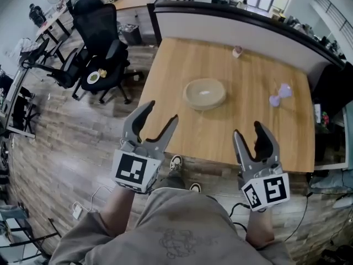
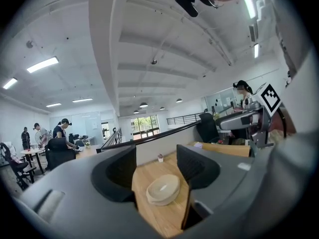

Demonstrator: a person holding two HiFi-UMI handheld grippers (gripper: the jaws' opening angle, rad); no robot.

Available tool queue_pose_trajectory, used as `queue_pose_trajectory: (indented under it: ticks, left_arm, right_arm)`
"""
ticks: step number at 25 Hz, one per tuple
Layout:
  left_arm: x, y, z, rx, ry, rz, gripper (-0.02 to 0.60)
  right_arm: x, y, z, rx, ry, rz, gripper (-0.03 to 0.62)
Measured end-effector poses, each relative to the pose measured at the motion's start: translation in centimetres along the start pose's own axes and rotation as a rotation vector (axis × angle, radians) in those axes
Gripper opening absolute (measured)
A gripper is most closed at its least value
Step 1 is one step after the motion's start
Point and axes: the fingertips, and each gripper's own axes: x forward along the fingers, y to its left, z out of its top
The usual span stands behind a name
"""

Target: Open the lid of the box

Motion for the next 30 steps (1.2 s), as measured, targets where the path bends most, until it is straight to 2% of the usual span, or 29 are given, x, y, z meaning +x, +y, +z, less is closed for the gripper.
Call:
queue_pose_trajectory:
  ticks: [9, 14, 17, 20, 23, 30]
  left_arm:
    - [5.5, 6.6, -1.6, -0.023, 0.038, -0.090, 0.255]
    - [8.2, 9.4, -2.0, -0.043, 0.027, -0.151, 0.255]
    - [9.3, 10.7, -2.5, -0.022, 0.007, -0.187, 0.255]
    - [9.9, 11.5, -3.0, -0.025, 0.009, -0.208, 0.255]
    - [10.6, 12.2, -3.2, 0.011, -0.004, -0.225, 0.255]
    - [12.0, 11.3, -3.5, 0.006, 0.012, -0.238, 0.255]
  right_arm:
    - [8.5, -0.8, 1.4, -0.014, 0.026, -0.067, 0.232]
    - [12.8, -0.2, 1.8, -0.016, 0.043, -0.096, 0.232]
    - [14.7, 0.2, 2.0, -0.016, 0.044, -0.113, 0.232]
    - [15.5, 0.1, 2.0, -0.015, 0.042, -0.134, 0.232]
    - [16.0, -0.4, 1.7, -0.016, 0.050, -0.154, 0.232]
    - [16.4, -2.0, 0.8, 0.009, 0.084, -0.128, 0.232]
